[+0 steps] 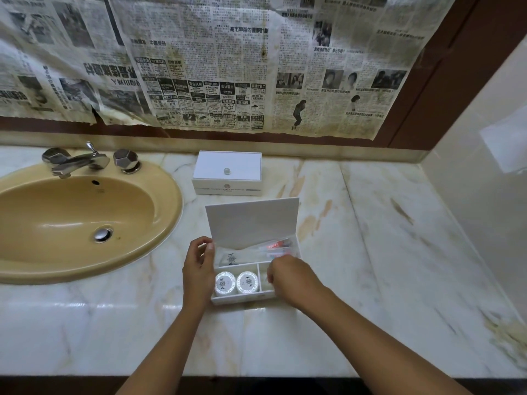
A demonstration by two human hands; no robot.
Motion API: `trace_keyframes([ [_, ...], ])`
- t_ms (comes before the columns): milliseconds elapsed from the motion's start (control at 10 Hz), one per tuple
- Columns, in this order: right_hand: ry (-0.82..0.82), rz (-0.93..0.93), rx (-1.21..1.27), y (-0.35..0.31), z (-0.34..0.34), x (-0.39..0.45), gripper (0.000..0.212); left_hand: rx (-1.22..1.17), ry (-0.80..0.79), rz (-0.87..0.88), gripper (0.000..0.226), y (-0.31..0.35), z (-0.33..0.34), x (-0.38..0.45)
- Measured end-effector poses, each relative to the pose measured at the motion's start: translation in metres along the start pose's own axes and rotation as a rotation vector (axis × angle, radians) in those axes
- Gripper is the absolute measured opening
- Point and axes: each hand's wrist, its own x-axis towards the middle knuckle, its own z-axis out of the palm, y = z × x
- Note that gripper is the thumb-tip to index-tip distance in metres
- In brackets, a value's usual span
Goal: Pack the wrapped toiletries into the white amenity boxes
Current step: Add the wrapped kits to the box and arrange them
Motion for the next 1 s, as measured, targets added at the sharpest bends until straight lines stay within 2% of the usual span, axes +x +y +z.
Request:
trace_keyframes([
  [100, -0.063, 0.022, 0.008, 0.001, -0.001, 0.003, 0.028, 0.004, -0.003, -0.005, 0.011, -0.002, -0.001, 0.001],
  [200, -0.138, 0.041, 0.014, 0.002, -0.005, 0.003, 0.018, 0.005, -0.004, -0.008, 0.013, -0.002, -0.001, 0.0],
  [300, -0.187, 0.076, 0.03, 0.0, -0.008, 0.002, 0.032, 0.006, -0.004, -0.014, 0.014, -0.002, -0.002, 0.0],
  [400, -0.023, 0.004, 0.038, -0.01, -0.024, -0.001, 0.021, -0.006, -0.005, -0.025, 0.014, -0.002, -0.002, 0.001],
  [500, 0.407, -0.173, 0.124, -0.027, -0.055, 0.002, 0.017, -0.017, 0.001, -0.025, 0.014, 0.0, -0.001, 0.0],
  [600, 0.626, -0.261, 0.051, -0.044, -0.079, 0.017, 0.032, -0.021, 0.009, -0.028, 0.011, 0.004, 0.001, -0.001],
  [700, 0.455, -0.172, -0.107, -0.05, -0.082, 0.036, 0.045, -0.038, 0.004, -0.05, 0.008, 0.005, 0.0, -0.001],
  [800, 0.415, -0.162, -0.19, -0.048, -0.073, 0.039, 0.031, -0.057, 0.006, -0.084, 0.009, 0.006, -0.003, 0.0],
  [900, 0.407, -0.222, -0.157, -0.046, -0.071, 0.026, 0.023, -0.101, 0.038, -0.149, 0.013, 0.01, -0.004, 0.0],
  [1000, 0.33, -0.274, -0.146, -0.043, -0.062, 0.004, 0.025, -0.197, 0.04, -0.278, 0.02, 0.013, -0.005, 0.002],
])
